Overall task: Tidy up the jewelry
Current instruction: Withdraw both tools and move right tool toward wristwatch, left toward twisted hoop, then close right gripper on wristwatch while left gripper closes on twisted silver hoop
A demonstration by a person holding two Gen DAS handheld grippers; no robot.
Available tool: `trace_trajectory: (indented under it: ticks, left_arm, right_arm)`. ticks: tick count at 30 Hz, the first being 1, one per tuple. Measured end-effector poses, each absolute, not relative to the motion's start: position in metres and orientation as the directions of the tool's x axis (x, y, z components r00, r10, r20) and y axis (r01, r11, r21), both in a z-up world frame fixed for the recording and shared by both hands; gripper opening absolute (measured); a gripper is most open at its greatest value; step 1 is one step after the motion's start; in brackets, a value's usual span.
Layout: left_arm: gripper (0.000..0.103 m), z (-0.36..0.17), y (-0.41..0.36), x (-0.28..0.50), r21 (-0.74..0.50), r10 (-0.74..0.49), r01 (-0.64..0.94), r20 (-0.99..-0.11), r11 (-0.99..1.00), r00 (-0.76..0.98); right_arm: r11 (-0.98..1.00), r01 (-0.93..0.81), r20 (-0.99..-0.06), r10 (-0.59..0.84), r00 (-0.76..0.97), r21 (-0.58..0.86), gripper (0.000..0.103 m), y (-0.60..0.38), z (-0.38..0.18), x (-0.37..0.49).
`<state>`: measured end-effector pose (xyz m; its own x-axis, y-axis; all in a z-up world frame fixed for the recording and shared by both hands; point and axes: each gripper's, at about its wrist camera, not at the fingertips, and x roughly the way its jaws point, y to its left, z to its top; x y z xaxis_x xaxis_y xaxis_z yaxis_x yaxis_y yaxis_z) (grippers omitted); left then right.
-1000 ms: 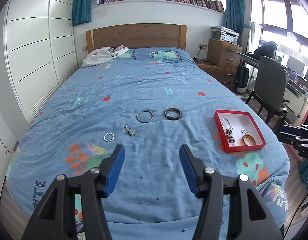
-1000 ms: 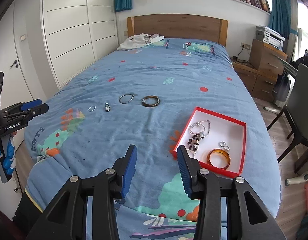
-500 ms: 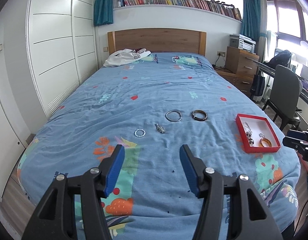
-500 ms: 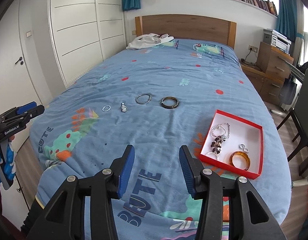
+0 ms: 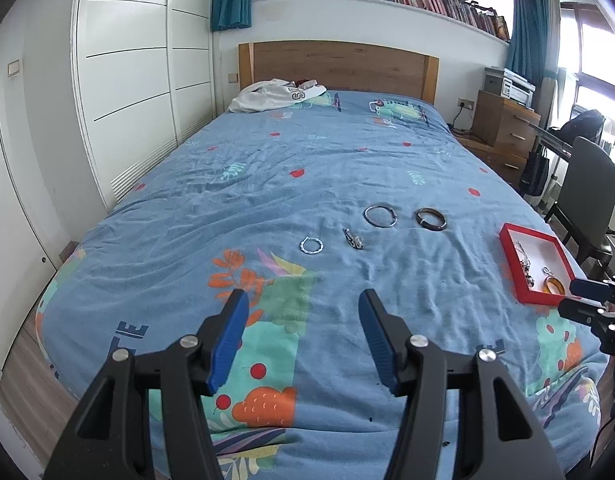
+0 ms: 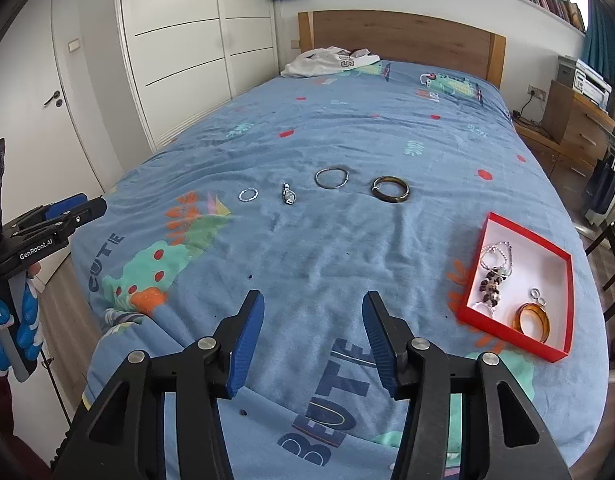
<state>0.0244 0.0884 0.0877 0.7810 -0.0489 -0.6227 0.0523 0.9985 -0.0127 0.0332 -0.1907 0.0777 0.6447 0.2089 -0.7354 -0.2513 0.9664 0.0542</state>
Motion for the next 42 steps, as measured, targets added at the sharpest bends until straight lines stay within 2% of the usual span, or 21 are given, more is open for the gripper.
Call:
trace_trajectory:
  ticks: [21,36,42]
  left_arm:
    - [0.055,0.015,0.108,0.137,-0.015,-0.013,0.003,-0.745,1.000,0.667]
    - [0.055,-0.052,0.089,0.269,-0.125,-0.116,0.024,-0.814,0.992,0.569]
    - [0.055,-0.077,0.088,0.301,-0.109,-0.106,0.025,-0.840,0.994,0.532]
  right_arm:
    - [0.945,-0.284,-0.793,0.295,0.533,0.161,0.052,-0.170,0.009,0.143]
    - [0.900,-0.378,-0.802,0.385,0.457,0.217,0.052,-0.128,-0.046,0.267]
    - [0.883,-0.414,-0.804,0.406,0.434,0.222,0.052,-0.106,-0.065,0.306]
